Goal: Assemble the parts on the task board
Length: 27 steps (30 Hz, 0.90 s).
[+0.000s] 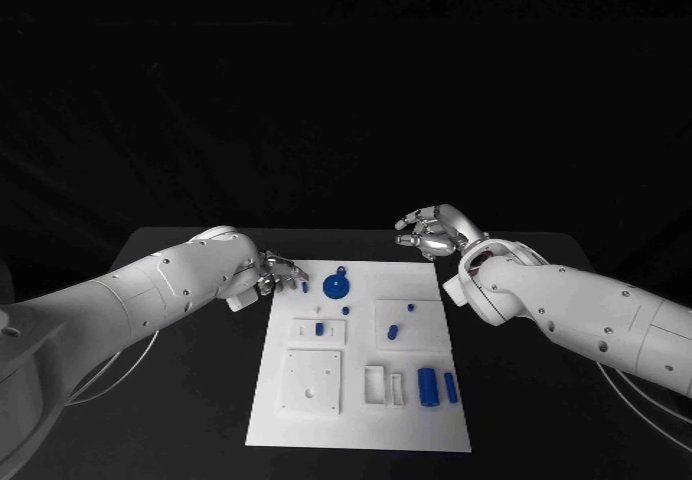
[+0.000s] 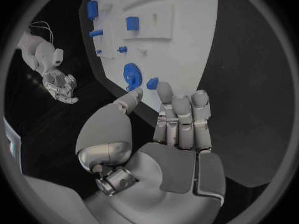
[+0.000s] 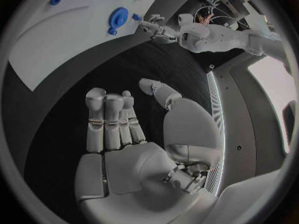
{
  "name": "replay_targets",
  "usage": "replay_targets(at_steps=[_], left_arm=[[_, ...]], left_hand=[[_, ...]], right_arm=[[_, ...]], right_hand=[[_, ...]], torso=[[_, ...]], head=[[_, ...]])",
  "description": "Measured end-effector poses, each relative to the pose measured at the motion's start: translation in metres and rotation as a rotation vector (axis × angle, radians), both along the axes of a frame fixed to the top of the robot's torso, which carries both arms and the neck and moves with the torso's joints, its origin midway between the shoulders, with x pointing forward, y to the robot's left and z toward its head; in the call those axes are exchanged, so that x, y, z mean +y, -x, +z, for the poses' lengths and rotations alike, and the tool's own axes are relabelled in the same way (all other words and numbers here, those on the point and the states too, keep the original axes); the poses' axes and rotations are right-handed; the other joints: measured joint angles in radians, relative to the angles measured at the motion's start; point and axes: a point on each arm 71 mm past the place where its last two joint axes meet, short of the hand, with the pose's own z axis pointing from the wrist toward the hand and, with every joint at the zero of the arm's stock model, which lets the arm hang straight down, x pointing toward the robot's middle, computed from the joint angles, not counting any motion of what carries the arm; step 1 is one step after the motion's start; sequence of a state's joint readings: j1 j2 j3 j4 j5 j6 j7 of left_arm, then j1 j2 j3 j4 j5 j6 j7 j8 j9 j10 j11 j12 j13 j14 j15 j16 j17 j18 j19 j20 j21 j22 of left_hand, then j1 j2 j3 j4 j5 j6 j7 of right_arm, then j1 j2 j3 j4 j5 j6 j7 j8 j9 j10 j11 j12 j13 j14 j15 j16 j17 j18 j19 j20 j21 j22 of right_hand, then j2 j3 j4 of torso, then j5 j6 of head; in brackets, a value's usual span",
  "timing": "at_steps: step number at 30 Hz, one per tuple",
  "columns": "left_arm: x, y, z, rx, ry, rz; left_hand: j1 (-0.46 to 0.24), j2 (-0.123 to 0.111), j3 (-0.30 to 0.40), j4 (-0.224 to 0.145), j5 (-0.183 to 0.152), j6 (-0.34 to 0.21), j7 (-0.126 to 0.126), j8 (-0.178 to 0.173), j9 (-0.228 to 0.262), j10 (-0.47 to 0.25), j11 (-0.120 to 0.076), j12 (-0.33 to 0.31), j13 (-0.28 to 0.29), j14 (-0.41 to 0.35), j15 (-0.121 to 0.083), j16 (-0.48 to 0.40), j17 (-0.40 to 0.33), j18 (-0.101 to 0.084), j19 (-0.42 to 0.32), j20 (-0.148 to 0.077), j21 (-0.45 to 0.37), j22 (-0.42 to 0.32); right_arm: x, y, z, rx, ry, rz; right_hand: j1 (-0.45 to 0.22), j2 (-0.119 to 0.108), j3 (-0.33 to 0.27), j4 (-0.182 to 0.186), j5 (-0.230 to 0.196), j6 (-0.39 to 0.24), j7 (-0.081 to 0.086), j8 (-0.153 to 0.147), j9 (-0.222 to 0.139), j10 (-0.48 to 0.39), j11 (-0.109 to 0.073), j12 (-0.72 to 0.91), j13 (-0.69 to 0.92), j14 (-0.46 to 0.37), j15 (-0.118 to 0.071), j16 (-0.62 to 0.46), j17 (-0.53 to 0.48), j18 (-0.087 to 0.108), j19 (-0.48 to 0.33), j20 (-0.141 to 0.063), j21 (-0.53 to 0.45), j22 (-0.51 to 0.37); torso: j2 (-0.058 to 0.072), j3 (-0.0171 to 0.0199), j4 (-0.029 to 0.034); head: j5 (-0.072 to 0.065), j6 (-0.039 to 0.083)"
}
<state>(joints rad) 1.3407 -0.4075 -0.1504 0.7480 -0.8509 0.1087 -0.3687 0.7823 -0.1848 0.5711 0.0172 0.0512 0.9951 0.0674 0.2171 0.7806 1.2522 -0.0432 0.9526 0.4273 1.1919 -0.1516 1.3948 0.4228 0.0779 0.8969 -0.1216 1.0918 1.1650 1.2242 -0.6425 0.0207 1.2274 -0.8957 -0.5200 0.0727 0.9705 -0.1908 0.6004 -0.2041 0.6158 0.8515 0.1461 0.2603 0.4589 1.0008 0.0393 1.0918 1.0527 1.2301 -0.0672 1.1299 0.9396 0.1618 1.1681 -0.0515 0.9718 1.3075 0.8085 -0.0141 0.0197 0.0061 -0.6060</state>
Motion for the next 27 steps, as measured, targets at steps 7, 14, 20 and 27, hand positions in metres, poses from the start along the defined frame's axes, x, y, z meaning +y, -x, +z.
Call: replay_targets(at_steps=[7, 14, 20, 27], left_arm=[[0.0006, 0.0004, -0.0046, 0.006, -0.001, 0.003], [-0.0023, 0.0007, -0.0057, 0.008, 0.001, -0.004], [-0.0046, 0.0005, -0.0057, 0.009, 0.003, -0.010], [-0.0047, -0.0002, -0.0060, 0.008, 0.002, -0.008]], left_hand=[[0.000, 0.008, -0.003, -0.003, 0.000, 0.003, 0.000, 0.000, 0.000, 0.000, 0.000, 0.000, 0.000, 0.000, 0.000, 0.000, 0.000, 0.000, 0.000, 0.000, 0.000, 0.001], [0.005, 0.013, -0.008, -0.008, 0.000, 0.003, 0.000, 0.000, 0.001, 0.000, 0.000, -0.001, 0.000, 0.000, 0.000, 0.004, 0.000, 0.000, 0.000, 0.000, 0.000, 0.001], [0.011, 0.018, -0.015, -0.015, 0.000, 0.005, -0.002, 0.000, 0.002, 0.004, -0.004, -0.004, 0.001, 0.001, 0.002, 0.004, 0.000, 0.000, 0.000, 0.000, 0.000, 0.003], [0.016, 0.036, -0.020, -0.028, 0.000, 0.011, -0.004, 0.004, 0.002, 0.007, -0.007, -0.006, 0.001, 0.001, 0.002, 0.008, 0.000, 0.000, 0.000, 0.000, 0.000, 0.004]], right_arm=[[0.0001, -0.0001, 0.0022, -0.005, 0.000, 0.001], [0.0002, -0.0001, 0.0028, -0.006, 0.000, 0.001], [0.0006, -0.0001, 0.0028, -0.007, 0.001, 0.002], [0.0007, -0.0002, 0.0029, -0.007, 0.001, 0.002]], right_hand=[[0.000, 0.000, 0.000, 0.000, 0.000, 0.000, 0.000, 0.000, 0.000, 0.000, 0.000, 0.000, 0.000, 0.002, -0.002, 0.000, 0.000, 0.000, 0.000, 0.000, 0.000, 0.000], [0.000, 0.000, 0.000, 0.000, 0.000, 0.001, -0.001, 0.000, 0.000, 0.000, 0.000, 0.000, -0.001, 0.002, -0.002, 0.000, 0.000, 0.000, 0.000, 0.000, 0.000, 0.000], [0.000, 0.000, 0.000, 0.000, 0.000, 0.001, -0.001, 0.000, 0.000, 0.000, 0.000, 0.000, -0.001, 0.002, -0.002, 0.000, 0.000, 0.000, 0.000, 0.000, 0.000, 0.000], [0.000, 0.000, 0.000, 0.000, 0.000, 0.001, -0.001, 0.000, 0.000, 0.000, 0.000, 0.000, -0.001, 0.002, -0.002, 0.000, 0.000, 0.000, 0.000, 0.000, 0.000, 0.000]], torso=[[0.001, 0.0007, -0.0007], [0.001, 0.0007, 0.0000], [0.000, 0.0007, 0.0008], [-0.001, 0.0008, 0.0012]], head=[[-0.005, -0.003], [-0.007, -0.007], [-0.009, -0.009], [-0.011, -0.009]])
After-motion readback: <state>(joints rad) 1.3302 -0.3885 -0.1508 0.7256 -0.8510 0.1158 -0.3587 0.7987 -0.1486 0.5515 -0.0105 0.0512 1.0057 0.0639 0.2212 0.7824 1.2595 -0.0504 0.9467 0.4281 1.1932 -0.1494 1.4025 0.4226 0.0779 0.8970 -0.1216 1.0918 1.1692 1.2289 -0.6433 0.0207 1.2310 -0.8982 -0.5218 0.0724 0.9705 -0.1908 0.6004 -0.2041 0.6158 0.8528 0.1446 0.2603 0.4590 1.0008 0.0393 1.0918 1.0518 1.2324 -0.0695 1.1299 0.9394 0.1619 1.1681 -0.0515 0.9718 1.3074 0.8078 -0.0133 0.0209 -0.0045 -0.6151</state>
